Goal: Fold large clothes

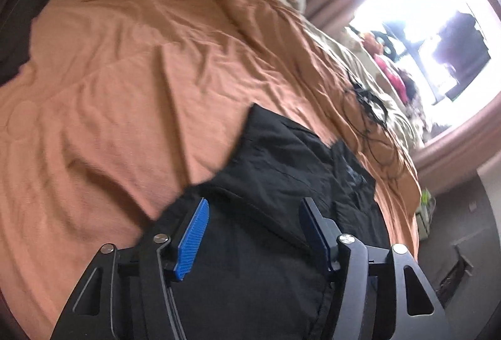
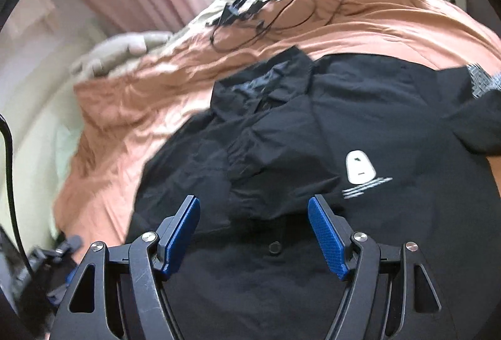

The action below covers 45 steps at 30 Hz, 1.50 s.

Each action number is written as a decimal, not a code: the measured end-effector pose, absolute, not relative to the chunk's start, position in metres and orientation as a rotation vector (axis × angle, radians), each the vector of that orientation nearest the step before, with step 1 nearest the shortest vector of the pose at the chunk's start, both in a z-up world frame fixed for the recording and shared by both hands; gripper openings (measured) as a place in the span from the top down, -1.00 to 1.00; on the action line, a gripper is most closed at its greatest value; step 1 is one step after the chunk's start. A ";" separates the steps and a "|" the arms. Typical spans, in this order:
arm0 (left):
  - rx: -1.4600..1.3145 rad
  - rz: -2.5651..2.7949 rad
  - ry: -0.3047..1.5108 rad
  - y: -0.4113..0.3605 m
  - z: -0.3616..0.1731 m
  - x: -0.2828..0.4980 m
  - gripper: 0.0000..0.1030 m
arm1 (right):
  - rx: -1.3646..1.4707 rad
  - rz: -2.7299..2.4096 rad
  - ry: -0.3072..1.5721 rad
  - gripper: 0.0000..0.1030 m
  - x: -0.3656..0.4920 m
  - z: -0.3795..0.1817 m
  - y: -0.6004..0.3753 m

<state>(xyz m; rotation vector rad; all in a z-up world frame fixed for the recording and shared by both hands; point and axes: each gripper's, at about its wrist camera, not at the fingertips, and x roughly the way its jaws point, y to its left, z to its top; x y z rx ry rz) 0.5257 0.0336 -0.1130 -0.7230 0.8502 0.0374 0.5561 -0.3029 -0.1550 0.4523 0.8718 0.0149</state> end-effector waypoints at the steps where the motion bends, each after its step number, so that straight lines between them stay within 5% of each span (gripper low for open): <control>1: -0.732 0.049 0.852 0.039 -0.115 0.526 -0.15 | 0.418 0.014 0.891 -0.39 0.564 -0.159 -0.294; 13: -0.750 0.110 0.865 0.070 -0.126 0.527 -0.15 | 0.188 -0.080 1.005 -0.40 0.614 -0.211 -0.247; 15: -0.727 0.118 0.860 0.069 -0.124 0.527 -0.15 | 0.156 -0.097 1.010 -0.21 0.615 -0.215 -0.245; 16: -0.730 0.115 0.859 0.069 -0.124 0.527 -0.15 | 0.133 -0.114 1.007 0.21 0.614 -0.213 -0.245; 19: -0.741 0.102 0.863 0.065 -0.125 0.526 -0.15 | 0.181 -0.062 0.994 0.47 0.607 -0.205 -0.255; 27: -0.677 0.062 0.857 0.046 -0.118 0.528 -0.15 | 0.363 -0.003 0.858 0.57 0.570 -0.152 -0.311; 28: -0.667 0.064 0.856 0.044 -0.117 0.528 -0.15 | 0.388 -0.013 0.833 0.88 0.563 -0.144 -0.323; 36: -0.611 0.045 0.853 0.028 -0.112 0.529 -0.15 | 0.562 -0.188 0.752 0.84 0.524 -0.130 -0.413; 41: -0.583 0.029 0.855 0.018 -0.109 0.529 -0.15 | 0.753 -0.320 0.772 0.13 0.496 -0.148 -0.467; 45: -0.562 0.017 0.864 0.009 -0.107 0.530 -0.15 | 0.779 -0.335 0.765 -0.06 0.482 -0.142 -0.482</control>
